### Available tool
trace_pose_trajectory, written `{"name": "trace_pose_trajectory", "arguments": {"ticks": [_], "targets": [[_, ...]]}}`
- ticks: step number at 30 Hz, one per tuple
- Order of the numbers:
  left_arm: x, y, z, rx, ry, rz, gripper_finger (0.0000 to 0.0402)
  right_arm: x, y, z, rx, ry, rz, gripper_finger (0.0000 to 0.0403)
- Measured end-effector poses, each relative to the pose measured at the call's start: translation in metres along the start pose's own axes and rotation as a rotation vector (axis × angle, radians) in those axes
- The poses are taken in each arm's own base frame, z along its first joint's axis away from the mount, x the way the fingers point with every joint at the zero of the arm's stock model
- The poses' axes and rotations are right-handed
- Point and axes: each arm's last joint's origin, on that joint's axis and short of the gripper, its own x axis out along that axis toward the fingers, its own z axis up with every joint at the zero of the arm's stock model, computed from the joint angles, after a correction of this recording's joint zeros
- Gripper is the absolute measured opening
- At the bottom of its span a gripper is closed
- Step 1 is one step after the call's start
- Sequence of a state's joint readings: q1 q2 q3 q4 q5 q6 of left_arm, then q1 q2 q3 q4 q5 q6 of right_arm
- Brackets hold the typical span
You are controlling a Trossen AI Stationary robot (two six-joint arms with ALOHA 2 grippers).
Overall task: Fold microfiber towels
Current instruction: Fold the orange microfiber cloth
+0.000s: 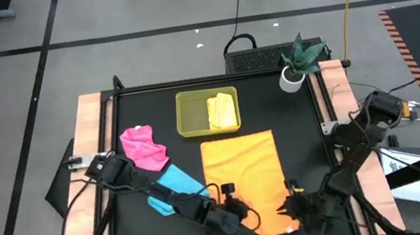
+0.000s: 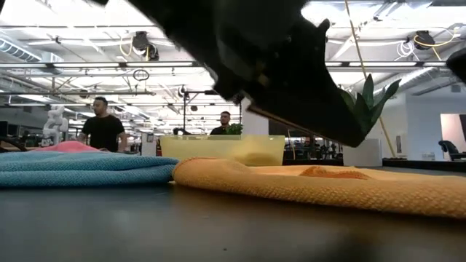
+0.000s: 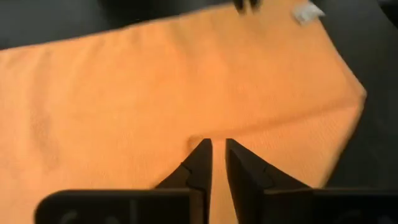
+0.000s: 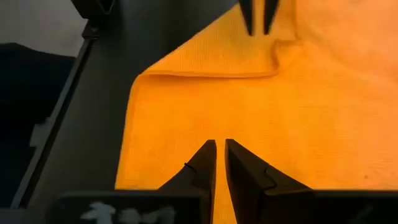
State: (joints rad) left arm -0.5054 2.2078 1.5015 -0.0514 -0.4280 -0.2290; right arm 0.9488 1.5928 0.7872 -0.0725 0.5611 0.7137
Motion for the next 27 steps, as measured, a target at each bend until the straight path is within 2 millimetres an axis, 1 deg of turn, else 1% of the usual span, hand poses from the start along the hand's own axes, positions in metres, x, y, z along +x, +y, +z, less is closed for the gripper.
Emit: {"name": "trace_pose_trajectory", "arguments": {"ticks": [2,5,7,10,12,14,16,19,23,27], "targets": [[-0.002,0.000,0.006,0.025,0.040,-0.009,0.0069,-0.004,0.003,-0.001,-0.011,-0.021,-0.002,0.0024],[-0.003,0.003,0.013,0.099,0.066,-0.078,0.0108,-0.009,0.007,-0.004,-0.015,-0.054,-0.010,0.0024],[0.000,0.007,0.009,0.142,0.084,-0.109,0.0137,-0.010,0.010,-0.005,-0.017,-0.080,-0.016,0.0024],[0.004,0.016,0.000,0.171,0.119,-0.046,0.0176,-0.013,0.014,-0.006,-0.019,-0.109,-0.018,0.0024],[0.006,0.021,-0.002,0.174,0.125,-0.007,0.0195,-0.014,0.015,-0.006,-0.018,-0.128,-0.018,0.0024],[0.008,0.025,-0.002,0.183,0.123,-0.001,0.0204,-0.015,0.017,-0.005,-0.008,-0.137,-0.008,0.0024],[0.011,0.030,-0.004,0.181,0.133,0.005,0.0205,-0.016,0.018,-0.007,-0.004,-0.136,-0.004,0.0024],[0.013,0.034,-0.005,0.177,0.134,0.011,0.0191,-0.018,0.019,-0.008,-0.005,-0.136,0.004,0.0024],[0.014,0.036,-0.005,0.169,0.136,-0.010,0.0156,-0.018,0.020,-0.008,-0.017,-0.136,0.007,0.0024],[0.014,0.036,-0.002,0.164,0.096,-0.014,0.0119,-0.018,0.020,-0.008,-0.018,-0.138,0.008,0.0024]]}}
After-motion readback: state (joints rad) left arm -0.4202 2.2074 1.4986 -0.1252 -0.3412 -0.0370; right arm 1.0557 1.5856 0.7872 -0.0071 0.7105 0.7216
